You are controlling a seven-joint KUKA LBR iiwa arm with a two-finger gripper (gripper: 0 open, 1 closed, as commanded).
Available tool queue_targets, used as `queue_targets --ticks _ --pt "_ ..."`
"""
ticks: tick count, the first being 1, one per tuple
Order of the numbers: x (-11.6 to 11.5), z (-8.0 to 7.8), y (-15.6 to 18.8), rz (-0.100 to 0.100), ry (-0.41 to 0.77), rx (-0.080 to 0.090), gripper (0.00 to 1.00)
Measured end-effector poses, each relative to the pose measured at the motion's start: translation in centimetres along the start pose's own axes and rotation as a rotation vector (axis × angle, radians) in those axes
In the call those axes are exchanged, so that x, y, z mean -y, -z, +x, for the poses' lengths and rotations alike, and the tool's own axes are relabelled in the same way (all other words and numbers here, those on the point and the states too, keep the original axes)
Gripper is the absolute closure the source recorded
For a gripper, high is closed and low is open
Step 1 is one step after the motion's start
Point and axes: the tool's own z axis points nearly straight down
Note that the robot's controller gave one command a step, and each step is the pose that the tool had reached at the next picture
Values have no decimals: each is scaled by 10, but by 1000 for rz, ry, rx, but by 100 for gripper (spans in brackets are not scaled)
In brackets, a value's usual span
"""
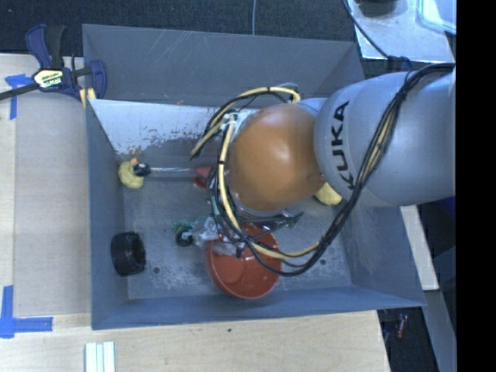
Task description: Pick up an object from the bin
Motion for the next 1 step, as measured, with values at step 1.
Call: queue_targets --ticks 1 --pt "-1 0 29 -6 0 -5 100"
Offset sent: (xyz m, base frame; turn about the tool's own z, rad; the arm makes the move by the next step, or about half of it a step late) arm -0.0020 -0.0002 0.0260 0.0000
